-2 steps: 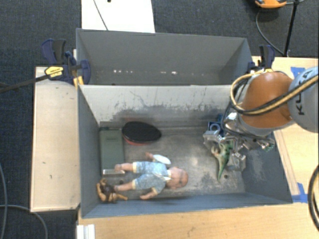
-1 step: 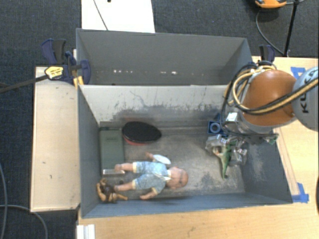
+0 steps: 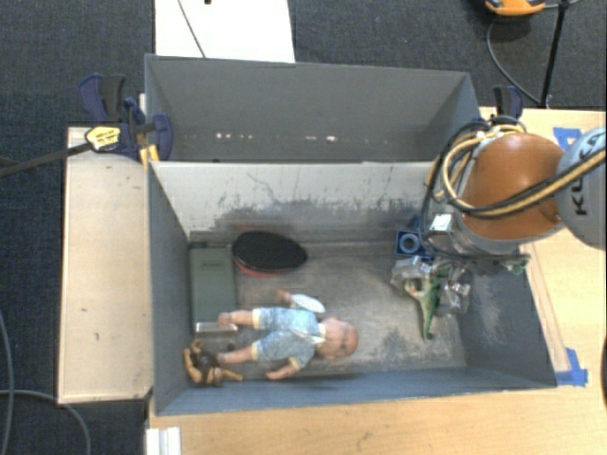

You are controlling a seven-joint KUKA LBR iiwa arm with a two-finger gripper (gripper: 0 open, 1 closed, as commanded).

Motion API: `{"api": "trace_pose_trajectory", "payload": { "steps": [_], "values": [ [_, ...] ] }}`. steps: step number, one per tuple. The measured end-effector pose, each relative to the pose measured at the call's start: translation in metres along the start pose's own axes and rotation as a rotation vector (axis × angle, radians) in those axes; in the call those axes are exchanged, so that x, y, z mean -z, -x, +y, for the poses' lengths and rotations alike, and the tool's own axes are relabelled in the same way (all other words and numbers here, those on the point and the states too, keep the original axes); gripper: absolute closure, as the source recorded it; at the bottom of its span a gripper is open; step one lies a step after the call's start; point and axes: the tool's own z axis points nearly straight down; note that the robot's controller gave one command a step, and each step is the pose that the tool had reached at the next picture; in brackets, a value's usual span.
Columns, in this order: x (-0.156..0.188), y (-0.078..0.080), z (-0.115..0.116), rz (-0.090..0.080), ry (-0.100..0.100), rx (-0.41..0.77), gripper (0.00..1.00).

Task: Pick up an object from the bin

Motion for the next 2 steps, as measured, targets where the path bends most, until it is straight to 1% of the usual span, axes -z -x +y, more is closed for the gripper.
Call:
{"api": "trace_pose_trajectory", "payload": {
  "steps": [1,2],
  "values": [
    [0.004,0.0,0.001,0.001,0.003,0.0,1.0],
    [0.024,-0.001,0.003,0.004,0.007,-0.001,1.0]
  ]
}}
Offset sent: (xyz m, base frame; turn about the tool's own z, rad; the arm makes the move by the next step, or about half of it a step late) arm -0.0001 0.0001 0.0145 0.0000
